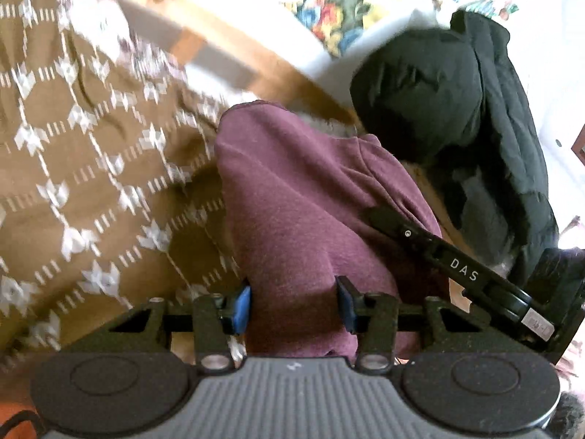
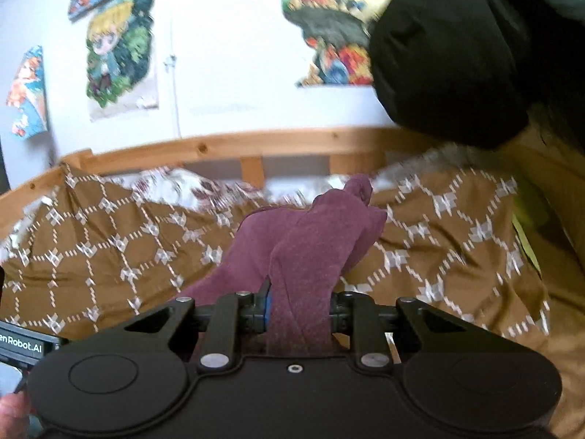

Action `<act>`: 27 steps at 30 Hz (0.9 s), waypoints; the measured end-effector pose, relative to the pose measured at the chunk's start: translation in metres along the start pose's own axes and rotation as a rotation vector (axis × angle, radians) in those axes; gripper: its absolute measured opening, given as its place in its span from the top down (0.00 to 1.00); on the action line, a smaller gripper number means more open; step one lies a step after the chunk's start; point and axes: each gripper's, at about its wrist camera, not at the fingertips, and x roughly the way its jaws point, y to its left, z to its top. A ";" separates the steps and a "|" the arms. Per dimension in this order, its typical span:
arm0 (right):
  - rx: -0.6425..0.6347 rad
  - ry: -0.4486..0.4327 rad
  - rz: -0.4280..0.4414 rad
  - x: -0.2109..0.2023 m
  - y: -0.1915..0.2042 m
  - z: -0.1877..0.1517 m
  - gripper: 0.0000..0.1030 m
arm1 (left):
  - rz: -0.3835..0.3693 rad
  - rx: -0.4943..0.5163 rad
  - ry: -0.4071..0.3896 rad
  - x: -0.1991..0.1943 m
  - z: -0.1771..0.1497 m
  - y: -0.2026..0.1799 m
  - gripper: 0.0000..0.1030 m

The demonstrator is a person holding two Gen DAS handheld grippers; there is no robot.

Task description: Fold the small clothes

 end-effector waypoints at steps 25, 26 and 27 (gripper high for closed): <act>0.095 0.069 0.111 0.144 0.029 -0.030 0.76 | 0.407 0.170 0.013 0.041 0.012 0.044 0.46; 0.112 0.070 0.113 0.144 0.026 -0.033 0.74 | 0.409 0.166 0.015 0.042 0.012 0.045 0.44; 0.124 0.069 0.110 0.144 0.024 -0.034 0.72 | 0.411 0.152 0.017 0.040 0.011 0.048 0.43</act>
